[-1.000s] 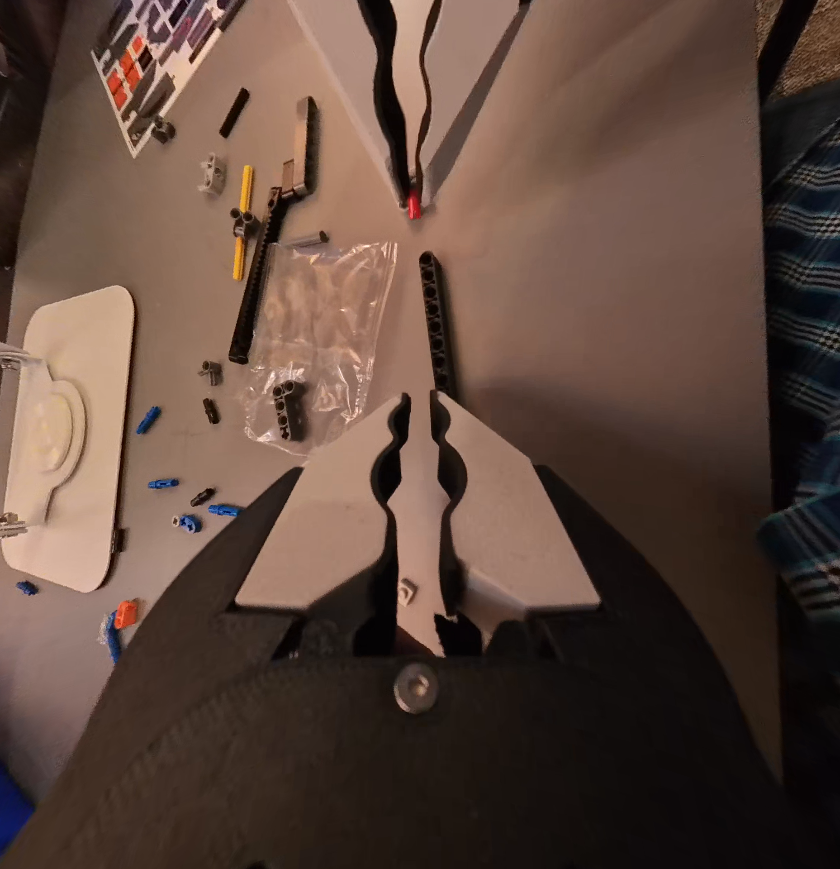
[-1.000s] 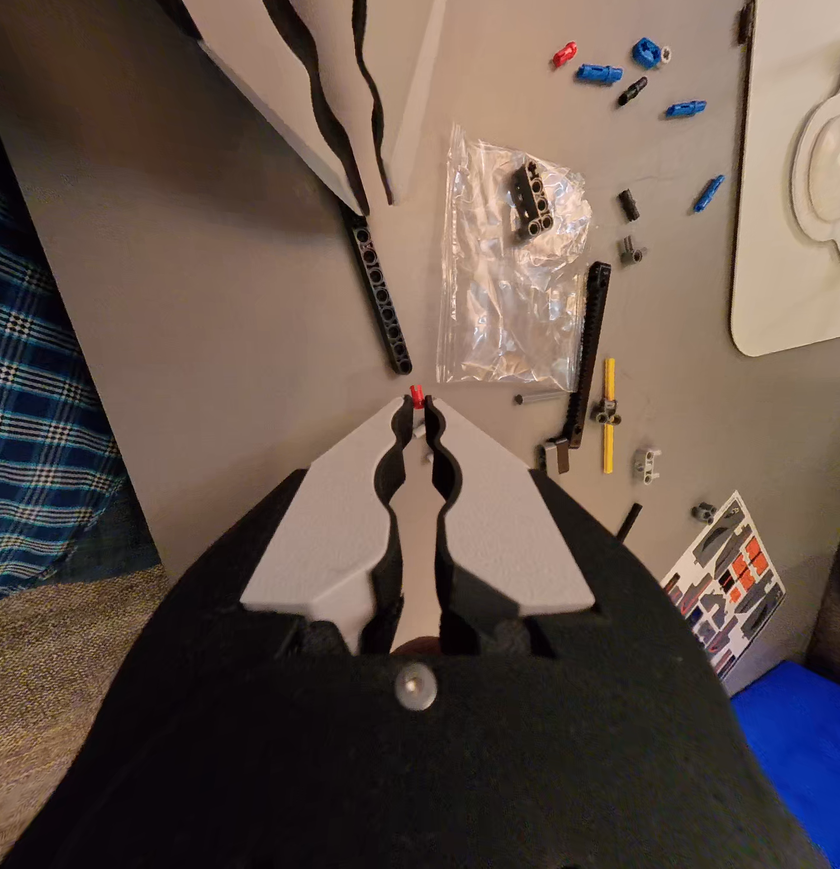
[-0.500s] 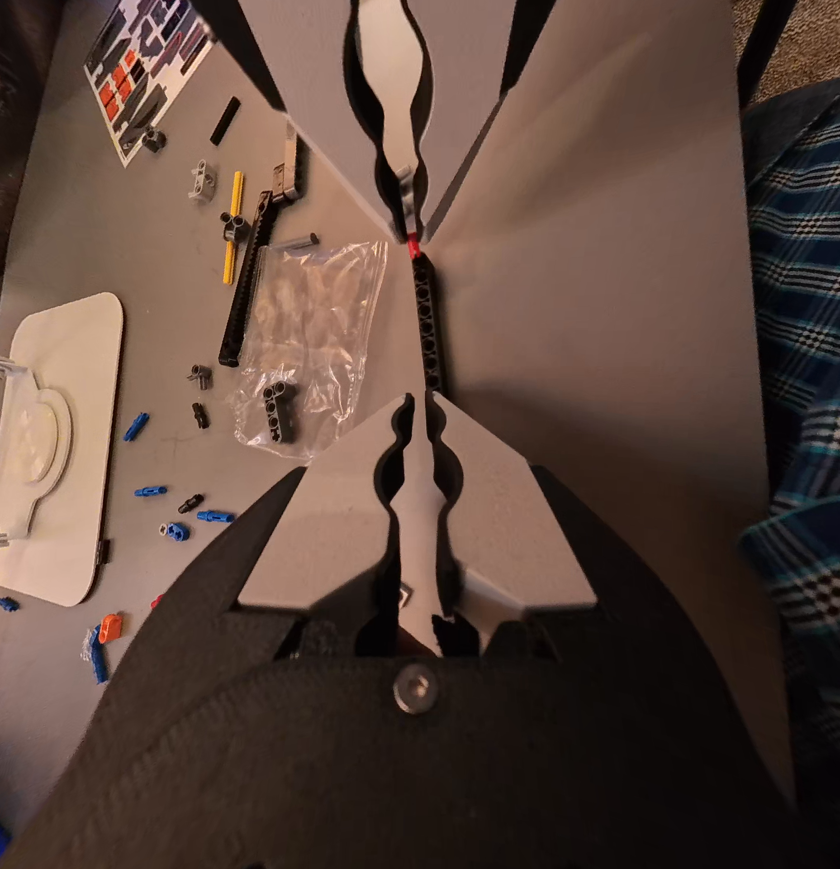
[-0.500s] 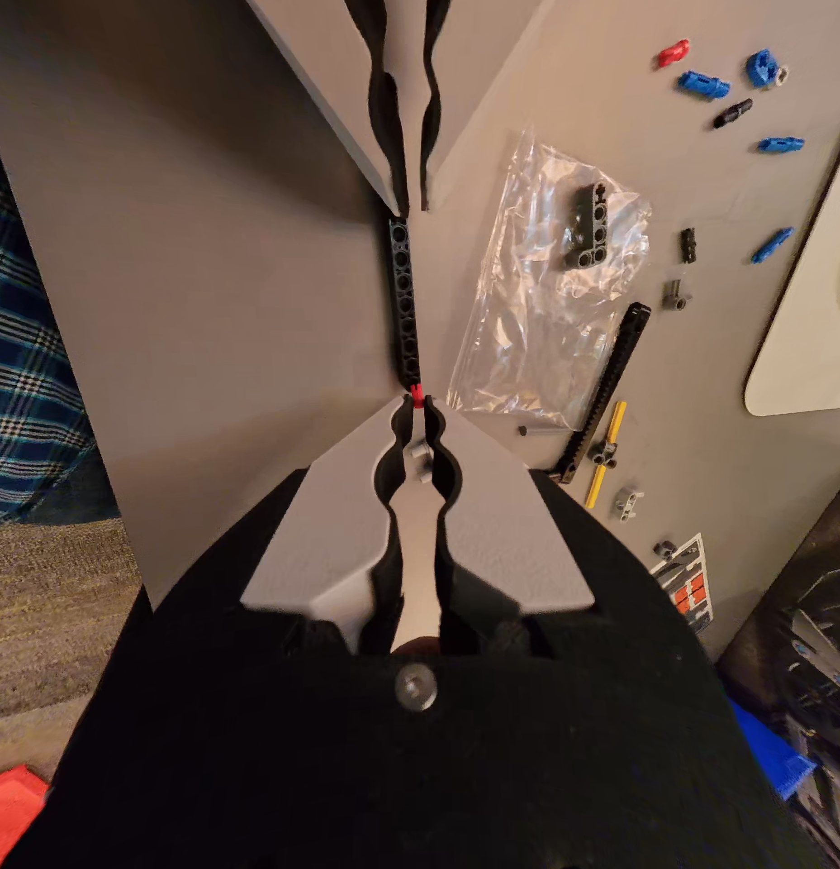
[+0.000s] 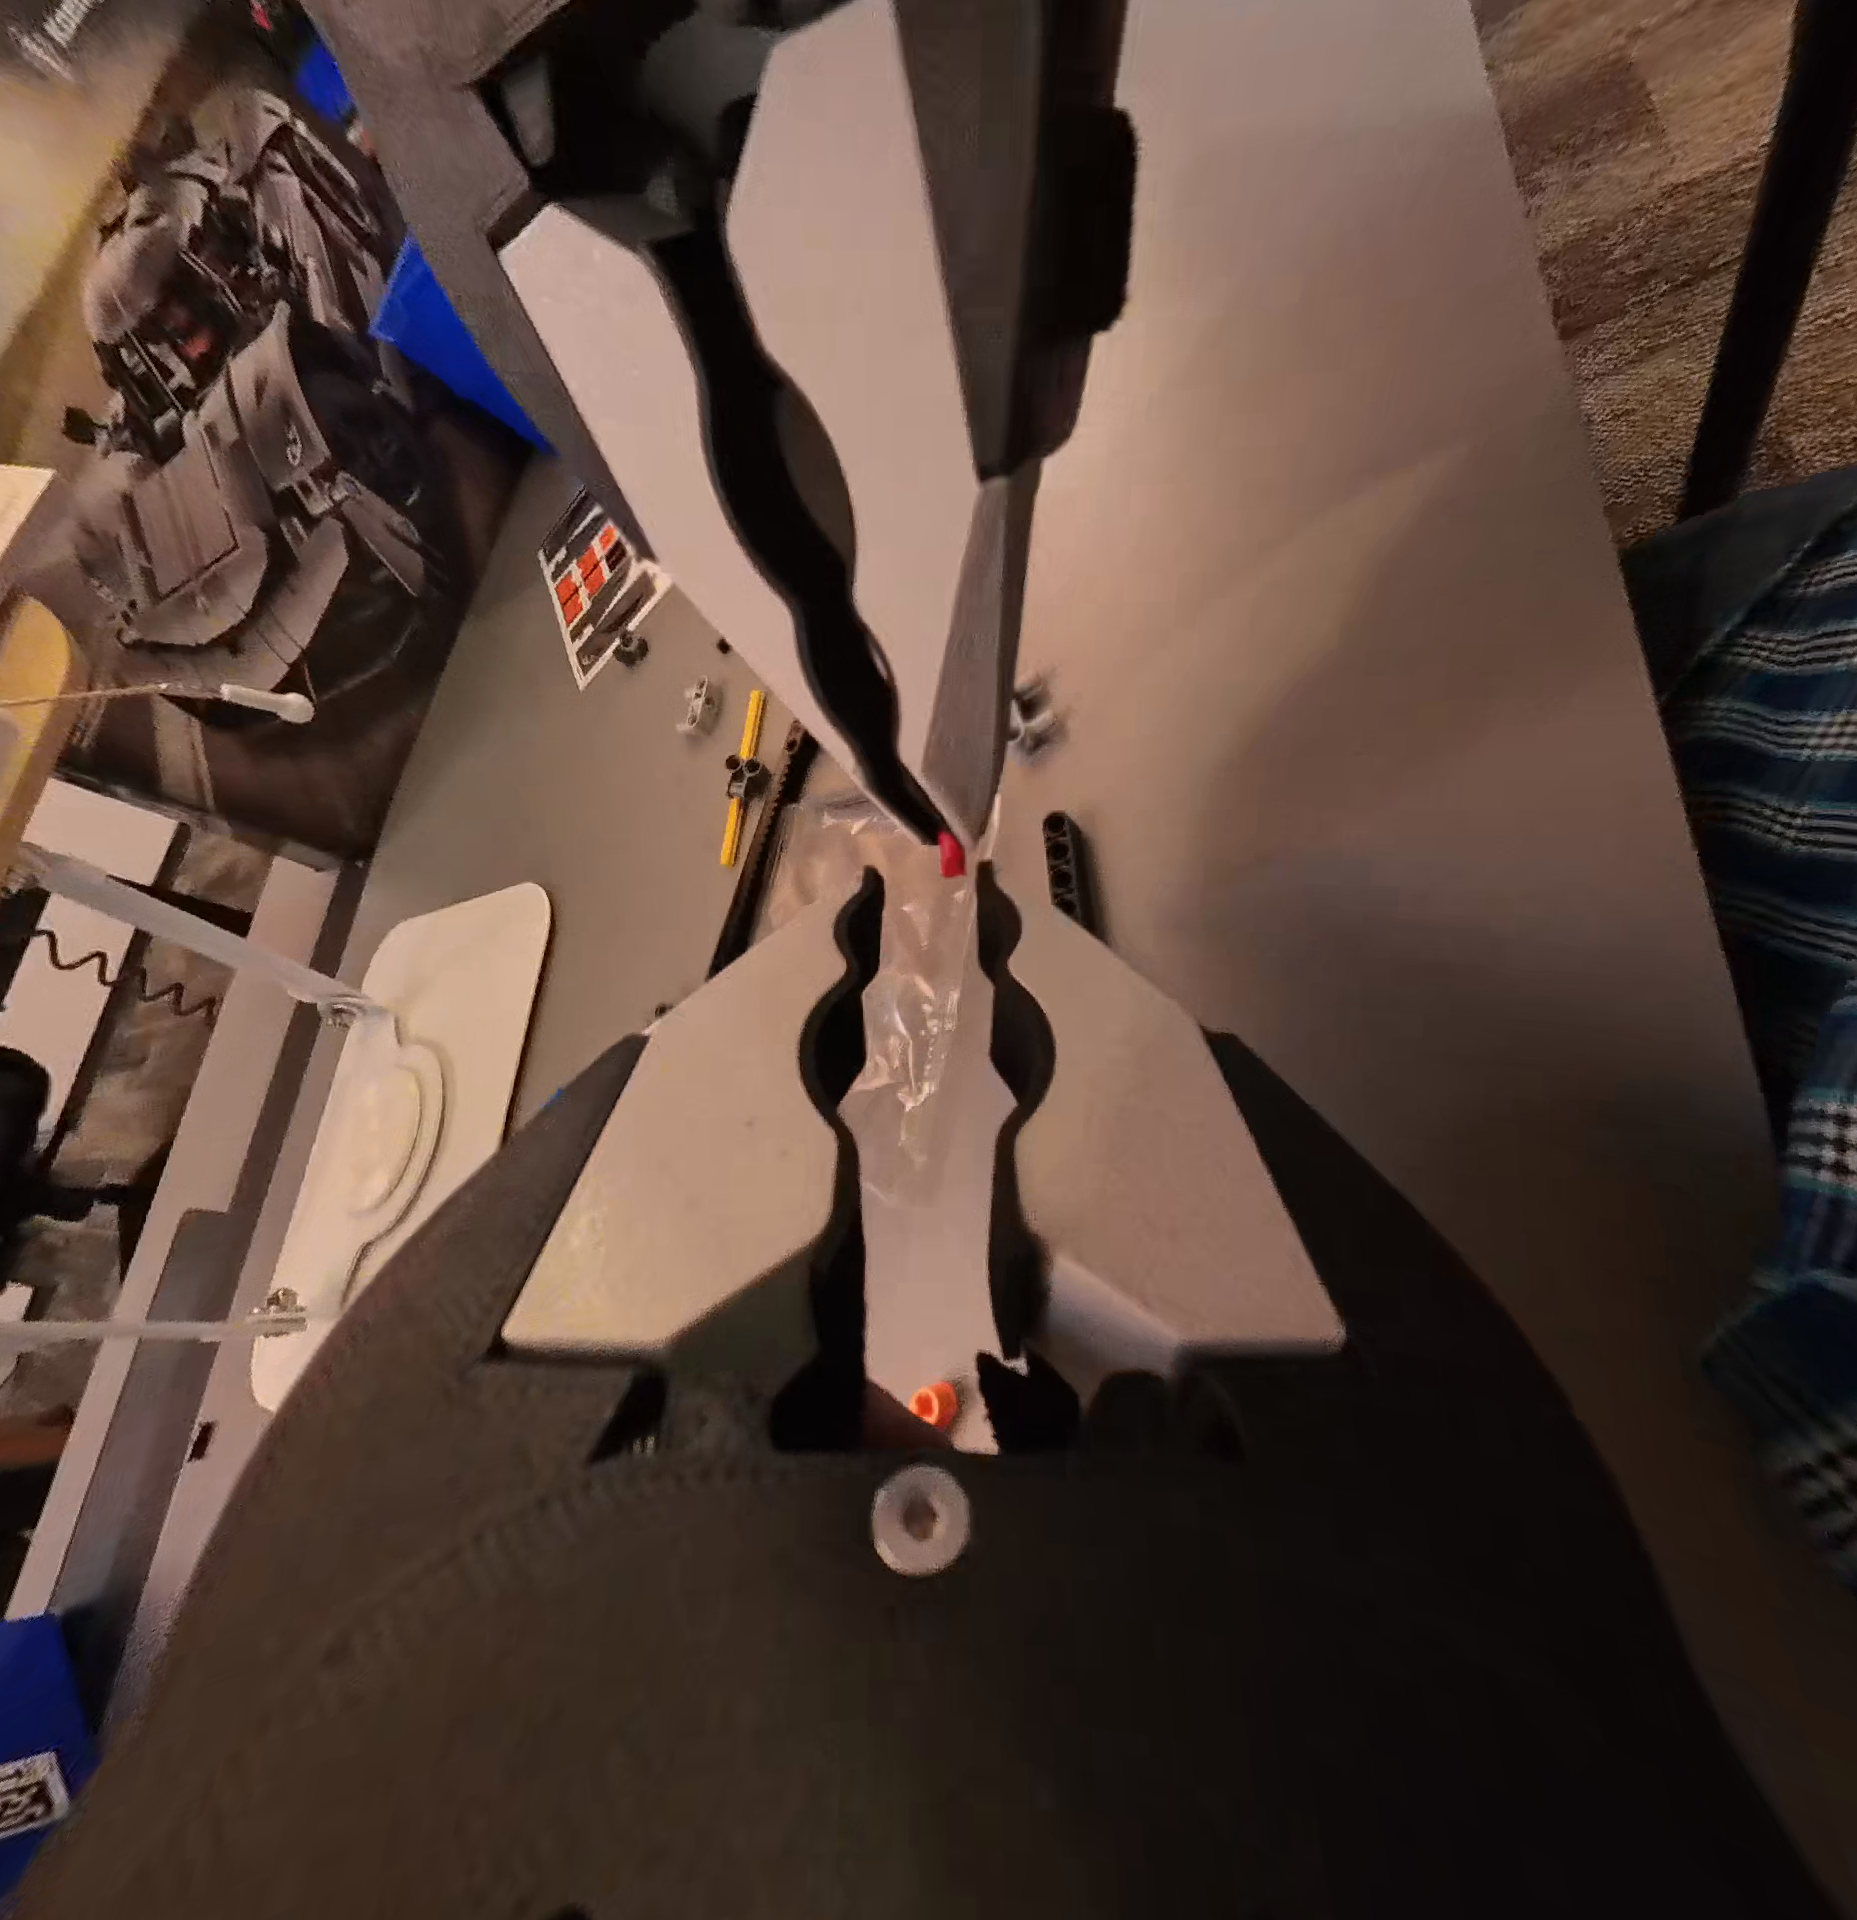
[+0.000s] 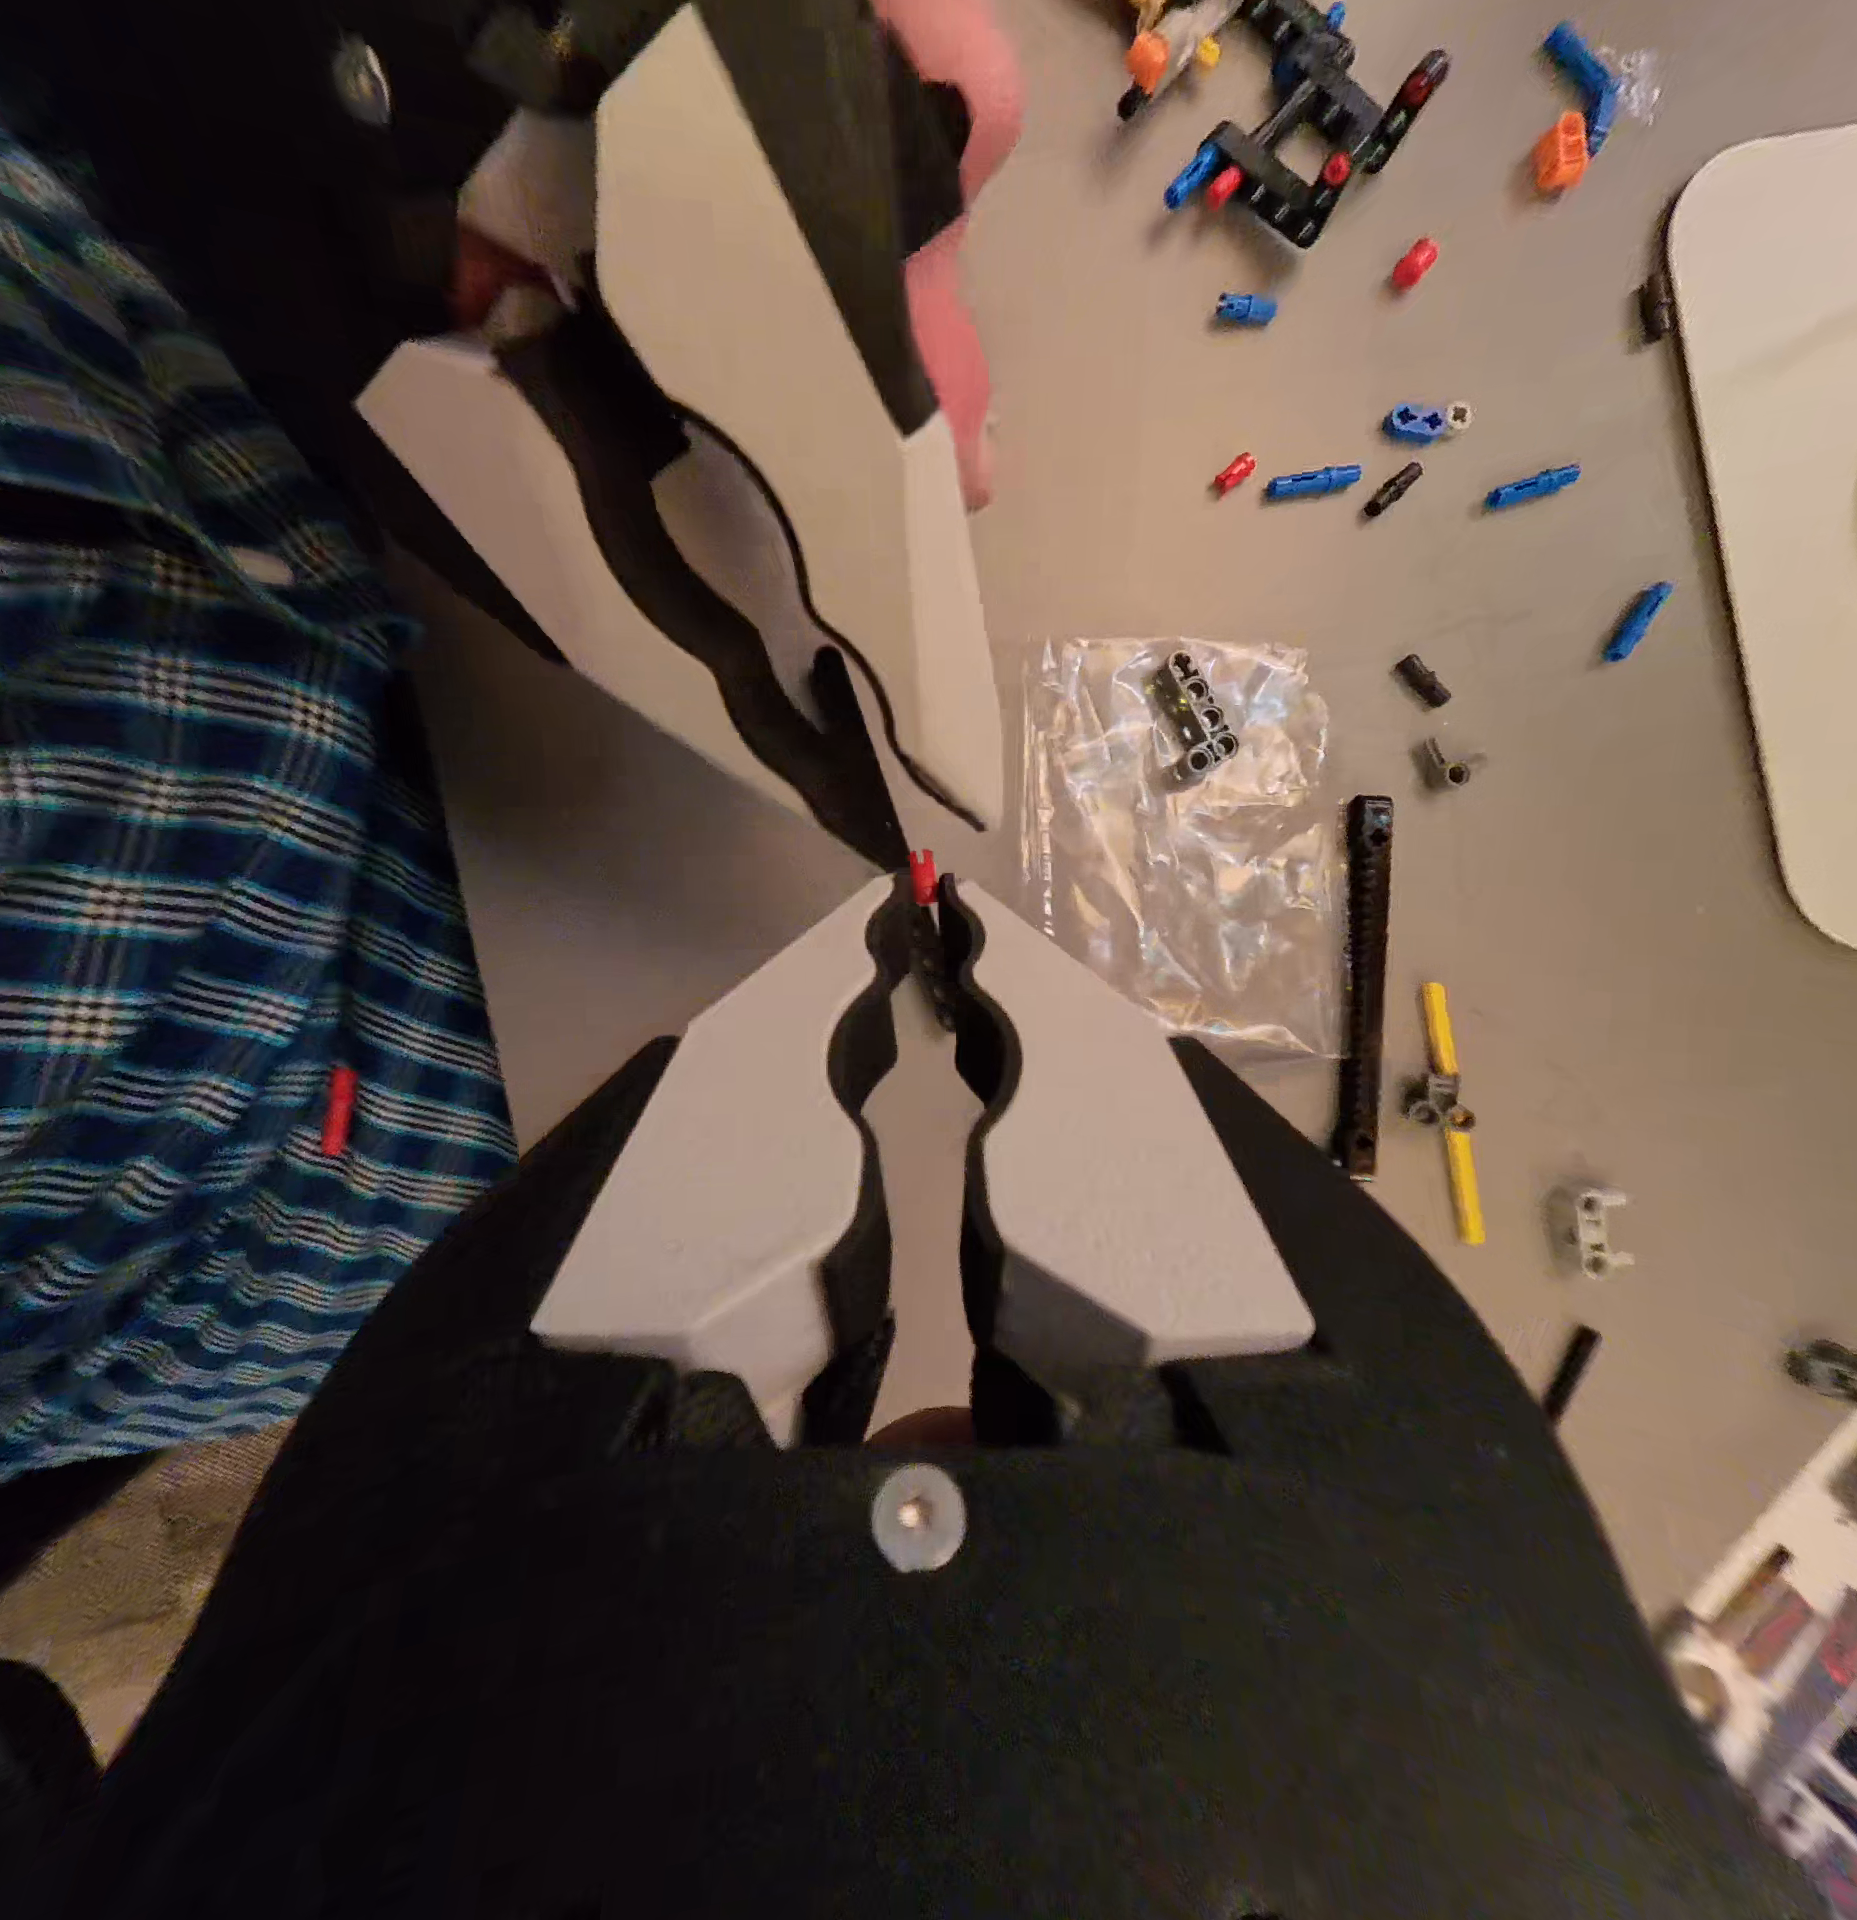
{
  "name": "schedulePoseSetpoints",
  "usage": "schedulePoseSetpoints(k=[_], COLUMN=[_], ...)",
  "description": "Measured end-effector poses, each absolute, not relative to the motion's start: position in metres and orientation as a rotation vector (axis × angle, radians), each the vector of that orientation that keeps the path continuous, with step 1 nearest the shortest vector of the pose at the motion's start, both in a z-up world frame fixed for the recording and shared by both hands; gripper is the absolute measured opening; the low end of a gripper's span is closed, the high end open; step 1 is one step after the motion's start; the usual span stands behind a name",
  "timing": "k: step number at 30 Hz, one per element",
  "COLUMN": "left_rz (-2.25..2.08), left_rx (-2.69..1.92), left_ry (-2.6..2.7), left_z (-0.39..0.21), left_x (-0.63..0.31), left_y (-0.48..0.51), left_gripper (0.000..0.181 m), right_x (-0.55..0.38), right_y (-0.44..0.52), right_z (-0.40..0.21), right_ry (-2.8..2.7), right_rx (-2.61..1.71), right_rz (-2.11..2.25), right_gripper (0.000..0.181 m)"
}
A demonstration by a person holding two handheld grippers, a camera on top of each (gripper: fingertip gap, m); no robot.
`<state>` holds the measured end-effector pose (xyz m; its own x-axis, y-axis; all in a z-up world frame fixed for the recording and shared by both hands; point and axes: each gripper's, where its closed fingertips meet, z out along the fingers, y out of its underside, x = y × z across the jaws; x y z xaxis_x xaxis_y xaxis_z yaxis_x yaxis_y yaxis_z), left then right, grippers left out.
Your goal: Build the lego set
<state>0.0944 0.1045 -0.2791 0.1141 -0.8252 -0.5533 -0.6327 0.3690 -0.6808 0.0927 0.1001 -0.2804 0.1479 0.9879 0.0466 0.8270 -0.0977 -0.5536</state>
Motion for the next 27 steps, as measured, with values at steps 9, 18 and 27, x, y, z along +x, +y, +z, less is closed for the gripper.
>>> schedulePoseSetpoints(k=[9,18,27], left_rz=[-0.105,-0.104,-0.108], left_rx=[-1.188,-1.200,-1.176], left_ry=[1.589,1.464,1.340], left_z=[-0.273,-0.261,-0.242], left_x=[0.099,0.096,0.093], left_y=[0.105,0.116,0.123], left_gripper=[0.004,0.002,0.002], right_x=[0.090,0.086,0.082], right_y=[0.101,0.112,0.119], right_z=[-0.270,-0.256,-0.237], right_ry=[-1.560,-1.322,-1.061], right_rx=[-2.055,-2.060,-2.016], right_rz=[0.798,1.014,1.241], right_gripper=[0.002,0.002,0.003])
